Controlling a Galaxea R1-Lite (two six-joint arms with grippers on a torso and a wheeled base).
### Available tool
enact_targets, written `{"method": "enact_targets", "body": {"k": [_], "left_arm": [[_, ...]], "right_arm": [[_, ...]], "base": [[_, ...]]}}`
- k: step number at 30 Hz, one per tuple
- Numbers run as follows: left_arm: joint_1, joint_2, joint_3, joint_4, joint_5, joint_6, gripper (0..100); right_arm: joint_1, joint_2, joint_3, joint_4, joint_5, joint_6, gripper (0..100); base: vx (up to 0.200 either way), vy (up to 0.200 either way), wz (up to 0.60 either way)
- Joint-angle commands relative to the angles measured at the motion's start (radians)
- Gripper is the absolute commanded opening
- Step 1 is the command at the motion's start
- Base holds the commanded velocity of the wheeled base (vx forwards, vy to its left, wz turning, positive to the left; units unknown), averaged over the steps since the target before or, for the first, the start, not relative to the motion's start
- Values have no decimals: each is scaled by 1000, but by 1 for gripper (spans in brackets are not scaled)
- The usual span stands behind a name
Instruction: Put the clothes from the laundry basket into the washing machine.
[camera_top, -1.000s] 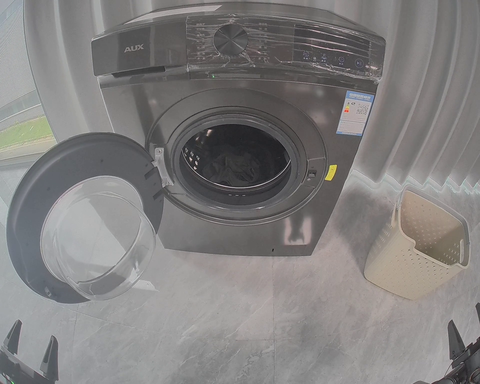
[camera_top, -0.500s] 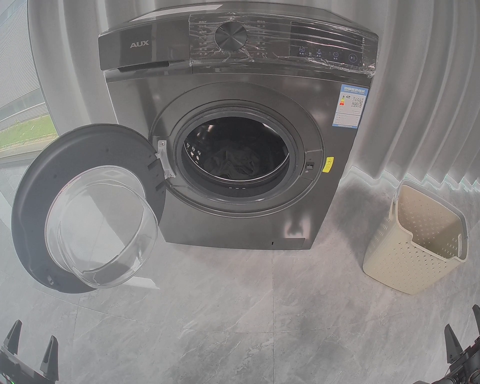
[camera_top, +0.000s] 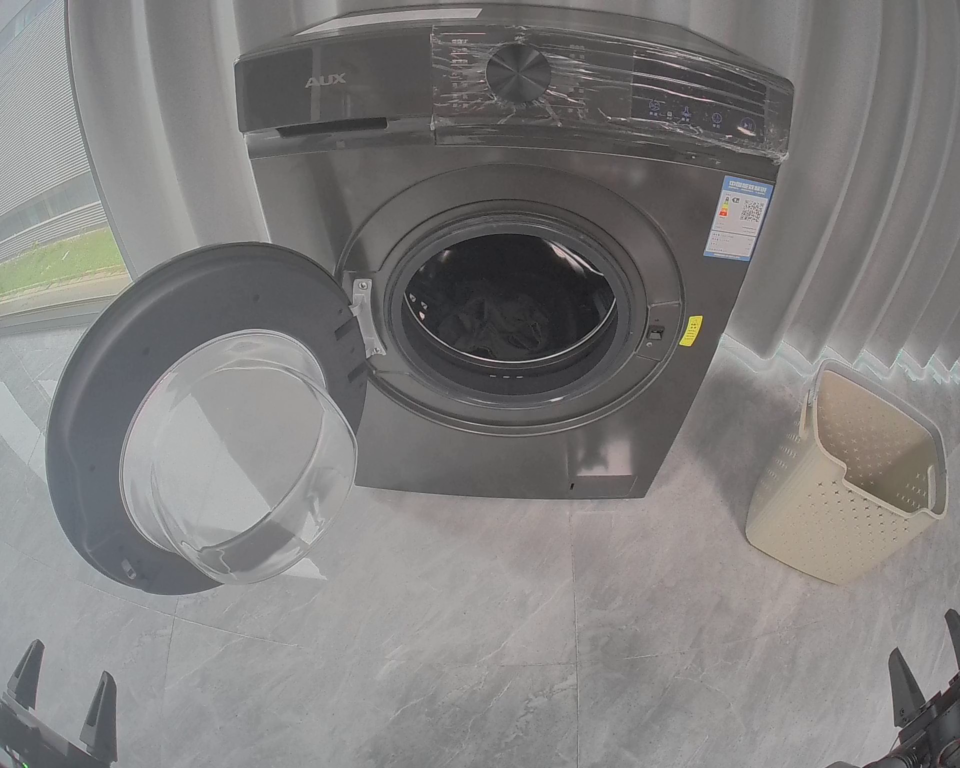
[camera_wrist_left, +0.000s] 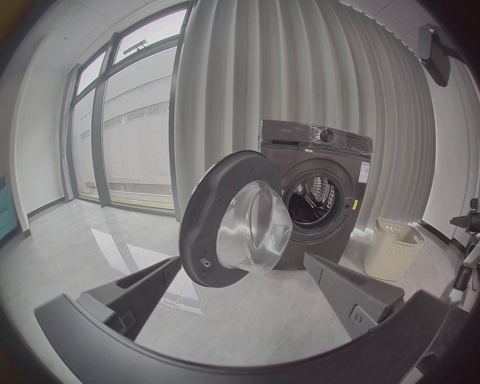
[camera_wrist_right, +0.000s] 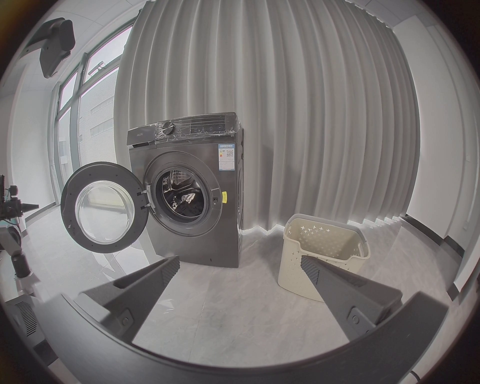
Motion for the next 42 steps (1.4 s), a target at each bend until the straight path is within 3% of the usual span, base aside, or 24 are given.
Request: {"method": "enact_targets", "body": {"k": [1,21,34,42], "left_arm": [[0,-12,16,-1,2,2,100],[0,-11,16,0,1,0,100],[0,-11,16,0,2,3,100],[0,-12,16,0,2,3,100]], "right_arm": [[1,-4,17,-2,1,-1,100],[1,-4,17,-2,1,-2,100],[-1,-3,17,-2,1,-4,100],[1,-3,17,-2,-1,-2,100]], "base": [[0,0,0],[0,0,-180],[0,169,0],[0,0,600]]}}
